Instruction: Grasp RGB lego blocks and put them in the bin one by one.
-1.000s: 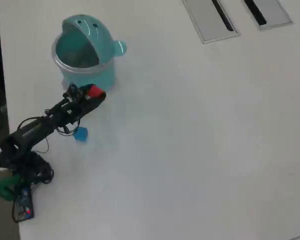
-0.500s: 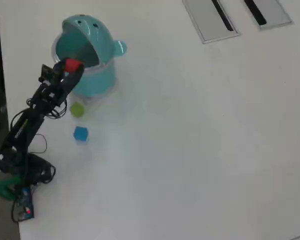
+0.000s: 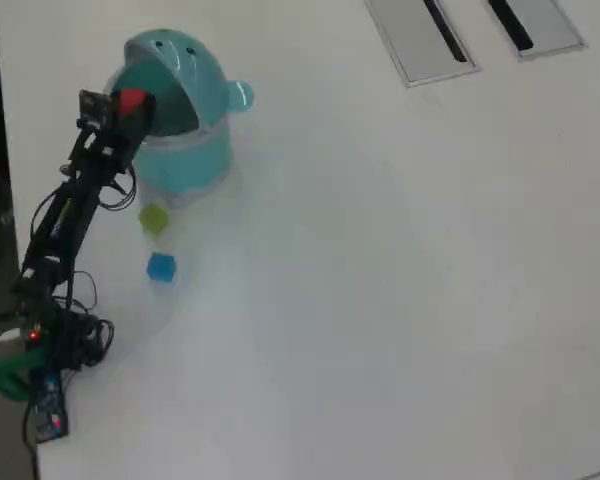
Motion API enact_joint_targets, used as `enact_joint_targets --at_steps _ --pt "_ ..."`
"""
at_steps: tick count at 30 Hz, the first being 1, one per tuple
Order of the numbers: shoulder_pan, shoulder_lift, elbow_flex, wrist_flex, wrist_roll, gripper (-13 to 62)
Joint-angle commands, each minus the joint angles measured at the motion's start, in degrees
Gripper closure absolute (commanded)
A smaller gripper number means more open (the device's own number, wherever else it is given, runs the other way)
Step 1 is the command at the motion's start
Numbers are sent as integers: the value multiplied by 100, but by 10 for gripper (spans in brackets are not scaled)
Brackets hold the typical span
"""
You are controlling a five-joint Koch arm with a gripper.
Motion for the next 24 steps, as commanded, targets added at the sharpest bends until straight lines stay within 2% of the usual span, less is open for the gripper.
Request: enact_joint_targets --at_steps 1,17,22,23,24 --pt "-114 -70 -738 -53 -176 330" --pt "-501 -1529 -1986 -114 -211 341" --pt "-510 -1521 -1863 -97 -229 291" --pt "-510 -1512 -1828 -88 -237 270" --pt "-519 -1512 -1749 -88 -360 213"
